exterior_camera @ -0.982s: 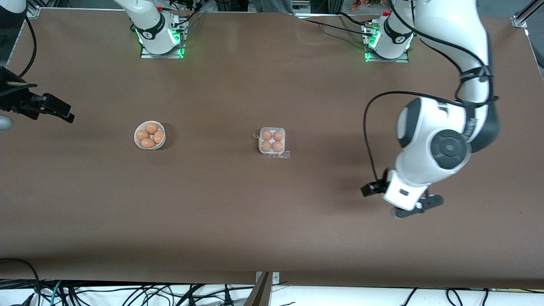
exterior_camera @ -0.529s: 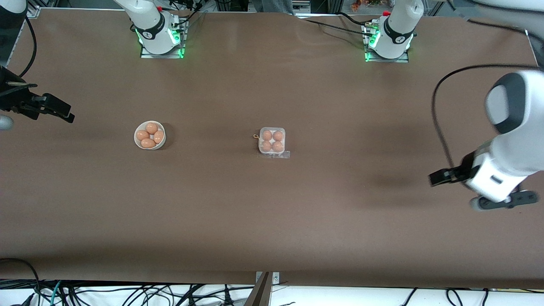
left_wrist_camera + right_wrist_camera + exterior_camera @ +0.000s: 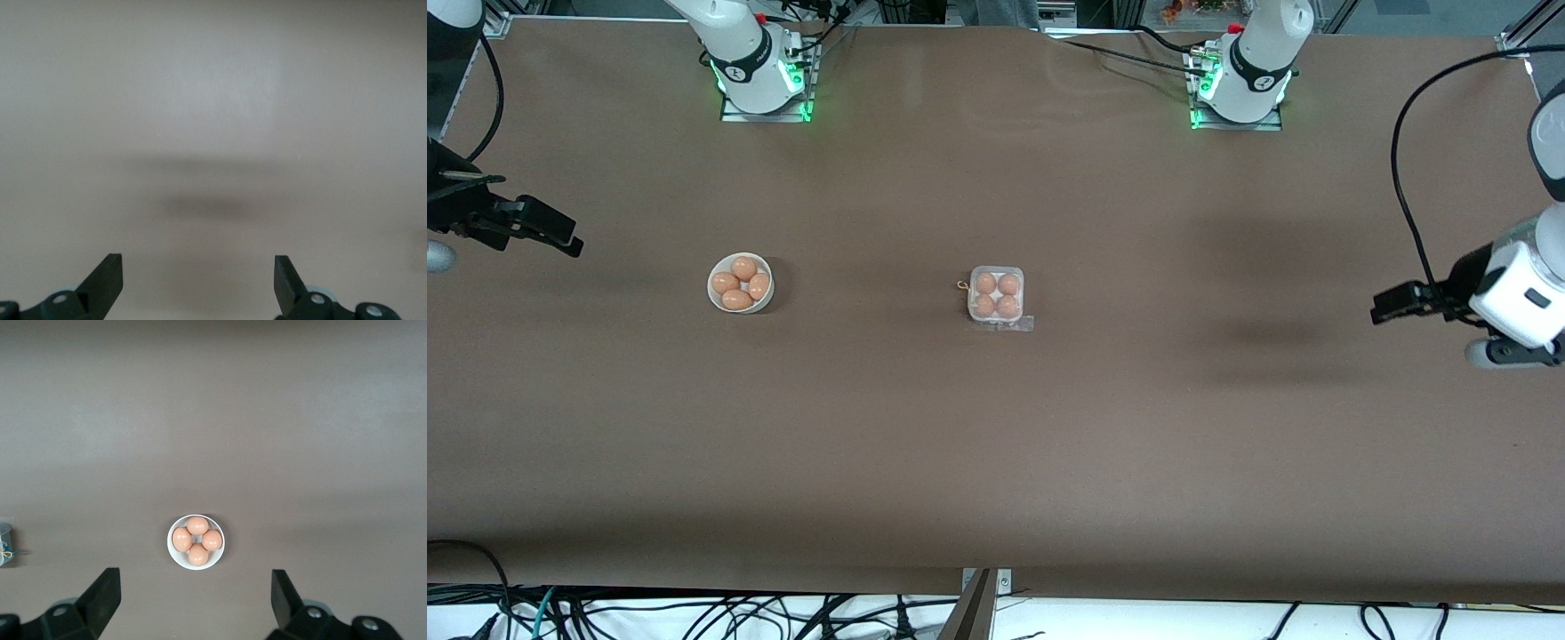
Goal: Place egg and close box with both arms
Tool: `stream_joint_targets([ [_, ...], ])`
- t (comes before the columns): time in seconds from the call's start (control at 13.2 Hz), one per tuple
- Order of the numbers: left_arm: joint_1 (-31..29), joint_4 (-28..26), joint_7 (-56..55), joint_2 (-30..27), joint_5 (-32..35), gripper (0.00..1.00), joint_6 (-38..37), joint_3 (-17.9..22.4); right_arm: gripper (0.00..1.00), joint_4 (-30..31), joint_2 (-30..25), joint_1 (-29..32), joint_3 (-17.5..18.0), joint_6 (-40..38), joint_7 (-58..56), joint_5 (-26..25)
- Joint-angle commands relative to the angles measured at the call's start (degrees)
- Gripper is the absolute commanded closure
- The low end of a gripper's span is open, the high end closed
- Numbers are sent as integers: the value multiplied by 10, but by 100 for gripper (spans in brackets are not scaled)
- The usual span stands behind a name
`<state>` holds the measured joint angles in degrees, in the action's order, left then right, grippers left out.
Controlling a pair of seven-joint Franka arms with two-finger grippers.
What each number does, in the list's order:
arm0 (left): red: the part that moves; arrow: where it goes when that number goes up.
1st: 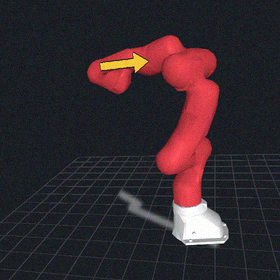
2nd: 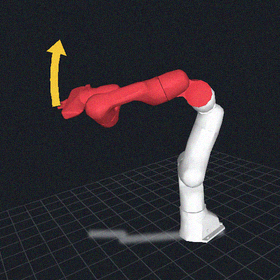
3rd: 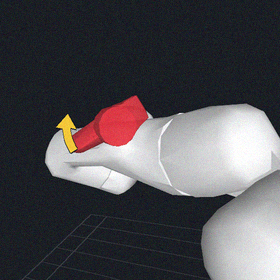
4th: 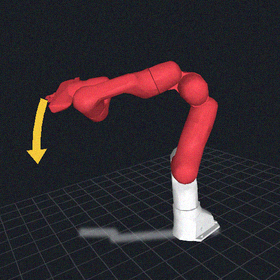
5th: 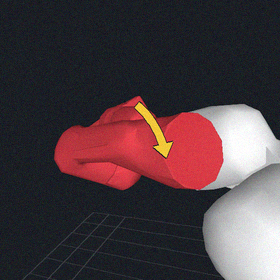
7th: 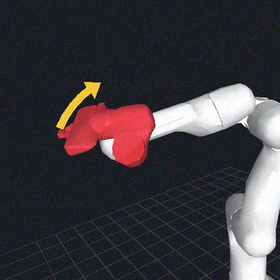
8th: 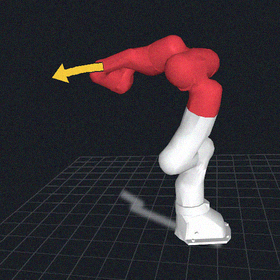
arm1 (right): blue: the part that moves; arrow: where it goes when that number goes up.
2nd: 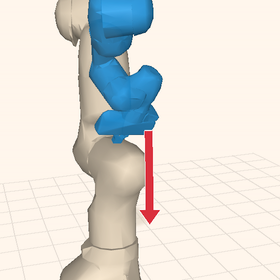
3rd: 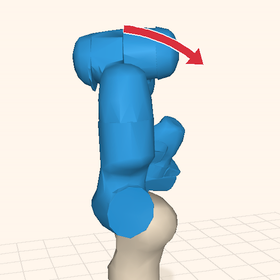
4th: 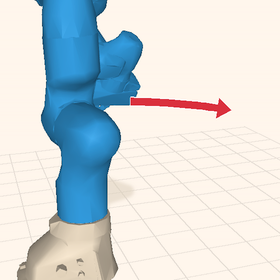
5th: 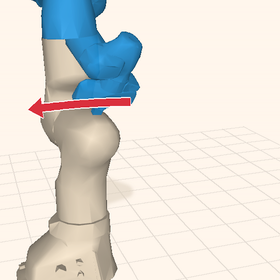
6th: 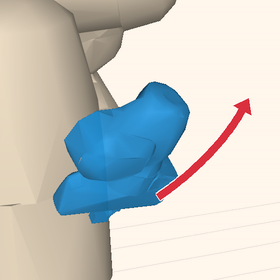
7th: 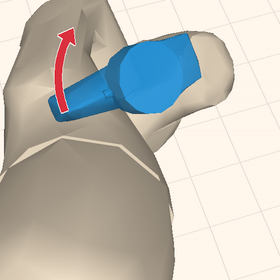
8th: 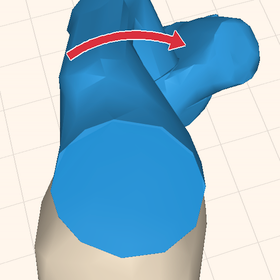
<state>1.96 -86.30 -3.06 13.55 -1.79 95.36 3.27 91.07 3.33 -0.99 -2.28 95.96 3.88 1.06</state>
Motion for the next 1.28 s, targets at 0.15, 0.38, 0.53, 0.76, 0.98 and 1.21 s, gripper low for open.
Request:
stream_joint_targets([
  [0.15,-6,-84,9,-80,15,0,10,-11,0,7,-7,2,3,0,-3,-5],
  [0.38,-7,-88,9,-88,45,0,9,-10,0,7,-7,2,3,0,-4,-5],
  [0.53,-6,-89,9,-88,54,0,9,-11,0,7,-7,2,3,0,-4,-5],
  [0.76,-5,-88,6,-86,54,0,8,-11,0,7,-7,2,3,0,-4,-5],
  [0.98,-3,-85,4,-82,54,0,-3,-12,0,7,-7,2,3,-1,-4,-5],
  [1.21,-1,-81,8,-76,54,0,-31,-12,0,7,-7,3,3,-1,-4,-3],
])
